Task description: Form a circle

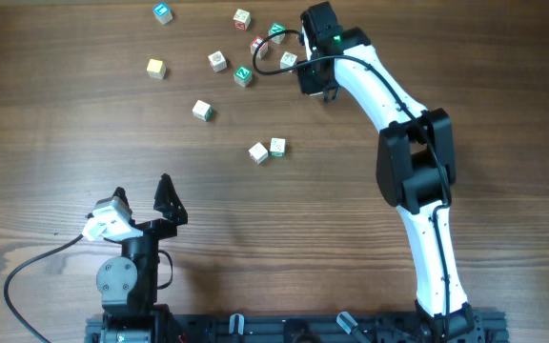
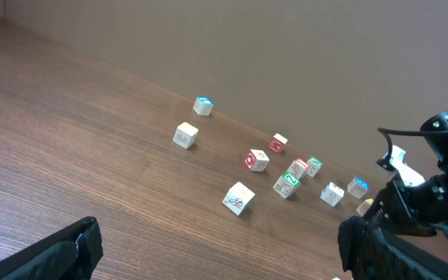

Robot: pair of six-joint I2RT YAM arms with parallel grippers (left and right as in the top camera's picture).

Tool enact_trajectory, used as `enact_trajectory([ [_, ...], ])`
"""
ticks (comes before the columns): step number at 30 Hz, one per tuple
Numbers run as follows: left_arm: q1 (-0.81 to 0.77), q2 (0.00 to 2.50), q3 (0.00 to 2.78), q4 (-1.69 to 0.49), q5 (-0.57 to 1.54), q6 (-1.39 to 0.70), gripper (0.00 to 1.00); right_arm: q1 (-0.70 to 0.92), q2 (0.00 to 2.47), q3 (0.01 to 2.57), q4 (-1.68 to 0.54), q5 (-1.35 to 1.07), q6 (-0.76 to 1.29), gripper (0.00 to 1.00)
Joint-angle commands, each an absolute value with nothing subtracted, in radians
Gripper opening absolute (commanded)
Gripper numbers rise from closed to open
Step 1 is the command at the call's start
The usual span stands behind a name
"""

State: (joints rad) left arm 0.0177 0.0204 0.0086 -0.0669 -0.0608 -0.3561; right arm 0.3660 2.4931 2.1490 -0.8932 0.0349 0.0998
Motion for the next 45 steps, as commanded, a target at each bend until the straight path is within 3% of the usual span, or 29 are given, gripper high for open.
enact_trajectory([
  [1, 0.012, 0.016, 0.006, -0.068, -0.057, -0.344, 1.00, 0.373, 2.396, 2.147, -0.955, 0.044, 0.110, 0.24],
  [7, 0.012, 0.016, 0.006, -0.068, -0.057, -0.344, 1.00, 0.373, 2.270, 2.146, -1.250, -0.221, 0.163, 0.21],
  [12, 0.012, 0.016, 0.006, -0.068, -0.057, -0.344, 1.00, 0.414, 2.284, 2.104, -1.518, -0.235, 0.160, 0.20],
  [22, 0.012, 0.016, 0.006, -0.068, -0.057, -0.344, 1.00, 0.551, 2.284, 1.915, -1.515, -0.234, 0.184, 0.22],
  [27, 0.012, 0.016, 0.006, -0.068, -0.057, -0.344, 1.00, 0.551, 2.217, 1.916, -1.557, -0.337, 0.150, 0.15],
  [32, 0.012, 0.016, 0.006, -0.068, -0.057, -0.344, 1.00, 0.552, 1.903, 1.915, -1.536, -0.205, 0.157, 0.15],
  [36, 0.012, 0.016, 0.006, -0.068, -0.057, -0.344, 1.00, 0.553, 1.690, 1.766, -1.378, -0.109, 0.152, 0.15],
  [40, 0.012, 0.016, 0.006, -0.068, -0.057, -0.344, 1.00, 0.553, 1.702, 1.558, -1.232, -0.105, 0.101, 0.14],
  [45, 0.012, 0.016, 0.006, -0.068, -0.057, -0.344, 1.00, 0.553, 1.702, 1.290, -0.889, -0.129, 0.105, 0.15],
])
